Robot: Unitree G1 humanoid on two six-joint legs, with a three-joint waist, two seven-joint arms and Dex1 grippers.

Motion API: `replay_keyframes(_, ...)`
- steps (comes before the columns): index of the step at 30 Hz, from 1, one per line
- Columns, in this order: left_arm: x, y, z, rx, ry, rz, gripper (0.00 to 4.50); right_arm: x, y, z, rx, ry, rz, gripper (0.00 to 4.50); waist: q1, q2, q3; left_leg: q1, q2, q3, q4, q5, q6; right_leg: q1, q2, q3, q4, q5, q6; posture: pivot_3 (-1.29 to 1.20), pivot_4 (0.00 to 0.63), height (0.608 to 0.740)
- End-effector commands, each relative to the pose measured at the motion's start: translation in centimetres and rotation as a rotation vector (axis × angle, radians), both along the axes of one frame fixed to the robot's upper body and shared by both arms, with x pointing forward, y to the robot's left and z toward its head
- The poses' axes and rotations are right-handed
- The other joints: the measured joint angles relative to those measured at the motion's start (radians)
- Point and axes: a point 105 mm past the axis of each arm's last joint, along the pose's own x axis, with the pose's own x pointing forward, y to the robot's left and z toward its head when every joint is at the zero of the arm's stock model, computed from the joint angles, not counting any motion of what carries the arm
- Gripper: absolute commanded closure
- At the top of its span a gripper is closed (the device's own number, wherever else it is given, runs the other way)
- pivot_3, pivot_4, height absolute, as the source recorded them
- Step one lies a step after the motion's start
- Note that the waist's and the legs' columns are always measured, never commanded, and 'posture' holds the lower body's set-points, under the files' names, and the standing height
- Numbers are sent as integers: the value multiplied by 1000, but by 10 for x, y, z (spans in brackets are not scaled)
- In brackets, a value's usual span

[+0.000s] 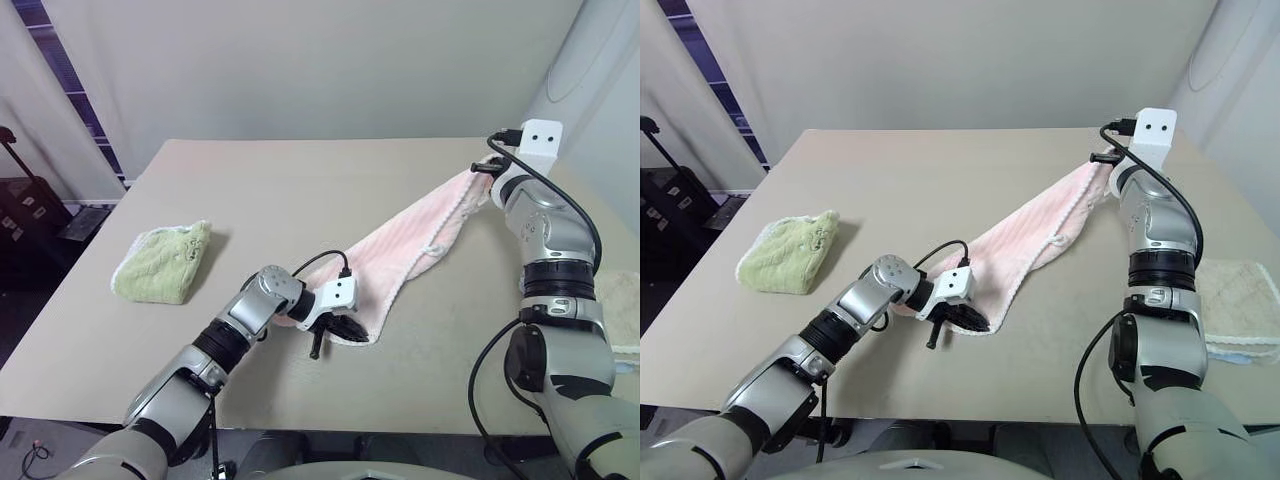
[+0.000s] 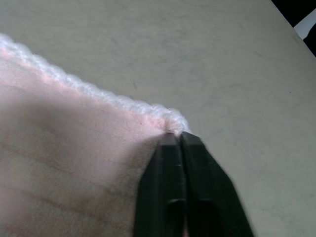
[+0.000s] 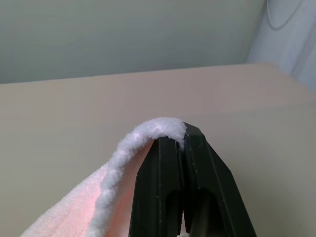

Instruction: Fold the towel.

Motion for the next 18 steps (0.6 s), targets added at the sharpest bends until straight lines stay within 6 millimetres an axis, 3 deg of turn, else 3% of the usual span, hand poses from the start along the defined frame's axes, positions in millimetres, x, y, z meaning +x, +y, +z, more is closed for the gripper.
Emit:
replay_keyframes(1, -7, 16, -28, 109, 68, 9, 4487, -2, -2, 22, -48, -61, -2, 4500, 0, 0, 0, 1, 0, 0, 0, 0, 0, 1, 0, 0, 0, 0, 0, 0, 0, 731)
replay_keyframes(5, -1, 17, -18, 58, 79, 27, 4487, -3, -4, 22, -53, -61, -9, 4500, -3, 0, 0, 3, 0, 0, 0, 0, 0, 3, 0, 0, 0, 0, 0, 0, 0, 731)
replay_keyframes(8, 14, 16, 3, -26, 112, 101, 4487, -3, -5, 22, -53, -63, -13, 4500, -6, 0, 0, 3, 0, -1, 0, 0, 0, 3, 1, 0, 0, 0, 0, 0, 0, 731)
replay_keyframes(11, 32, 25, 36, -135, 121, 172, 4487, -4, -6, 23, -53, -68, -18, 4500, -11, 0, 0, 2, 0, -1, 0, 0, 0, 2, 1, 0, 0, 0, 0, 0, 0, 731)
replay_keyframes(15, 57, 47, 100, -351, 245, 292, 4487, -10, -14, 24, -45, -85, -33, 4500, -20, -1, 1, -3, 0, -2, 2, 0, 0, -3, 1, -1, 3, 0, 0, 0, 0, 731)
replay_keyframes(18, 75, 66, 128, -444, 270, 382, 4487, -15, -19, 25, -50, -95, -34, 4500, -22, -1, 1, -4, -1, -2, 2, 0, 0, -3, 1, -1, 2, 0, 0, 0, 0, 731)
